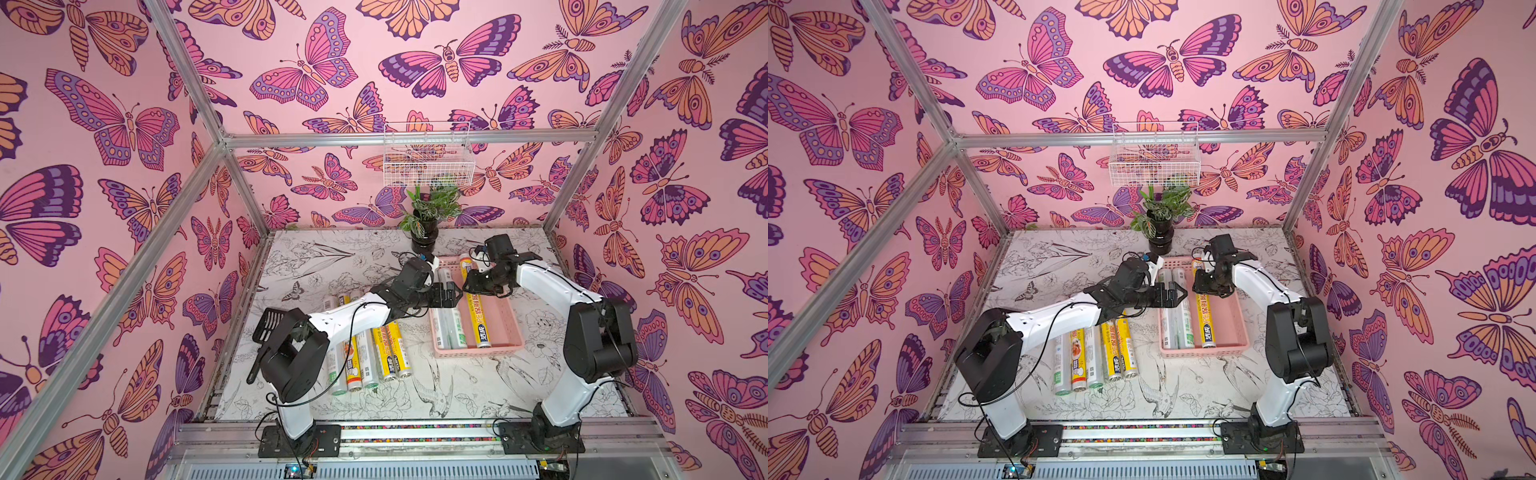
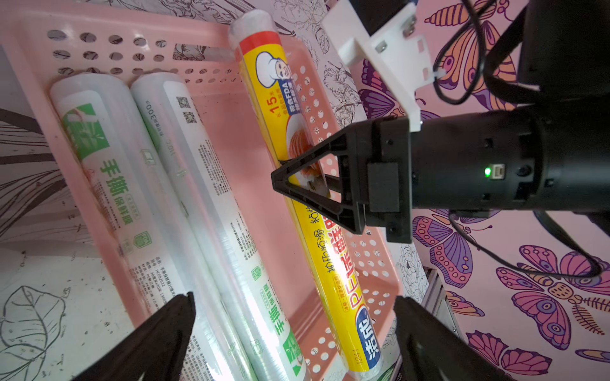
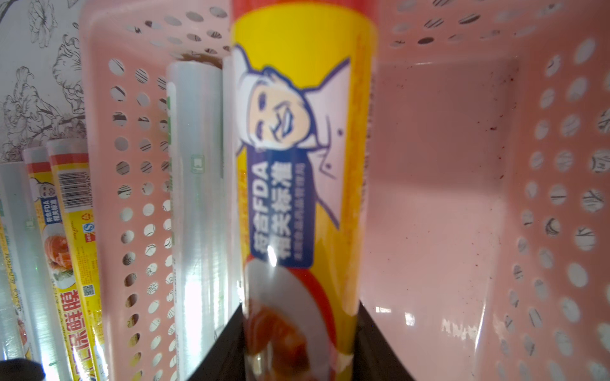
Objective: Put the plastic wrap into the basket
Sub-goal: Place the plastic wrap in the basket.
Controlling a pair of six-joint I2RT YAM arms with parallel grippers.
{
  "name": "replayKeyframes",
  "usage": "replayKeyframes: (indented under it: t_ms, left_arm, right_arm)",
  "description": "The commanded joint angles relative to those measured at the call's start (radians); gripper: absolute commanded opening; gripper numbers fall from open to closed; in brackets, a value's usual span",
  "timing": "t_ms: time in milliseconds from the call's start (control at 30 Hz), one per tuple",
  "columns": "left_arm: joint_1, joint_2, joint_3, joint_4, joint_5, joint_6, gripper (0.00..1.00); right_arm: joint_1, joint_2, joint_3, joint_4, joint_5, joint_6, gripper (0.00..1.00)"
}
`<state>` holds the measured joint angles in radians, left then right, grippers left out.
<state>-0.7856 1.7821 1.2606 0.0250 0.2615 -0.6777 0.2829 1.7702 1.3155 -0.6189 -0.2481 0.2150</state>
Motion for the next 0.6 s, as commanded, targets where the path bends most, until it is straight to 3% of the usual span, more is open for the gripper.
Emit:
replayKeyframes:
  t_ms: [0, 567]
  left_arm:
    - [0.002, -0.019, 0.002, -0.016, -0.015, 0.000, 1.00]
    - [0.002, -0.010, 0.008, -0.022, 0.002, -0.008, 1.00]
  right_arm:
    - [-0.008, 0.017, 0.030, -0.029, -0.001, -0.005, 0.23]
    - [-0.008, 0.120, 0.025, 0.037, -0.049, 0.047, 0.27]
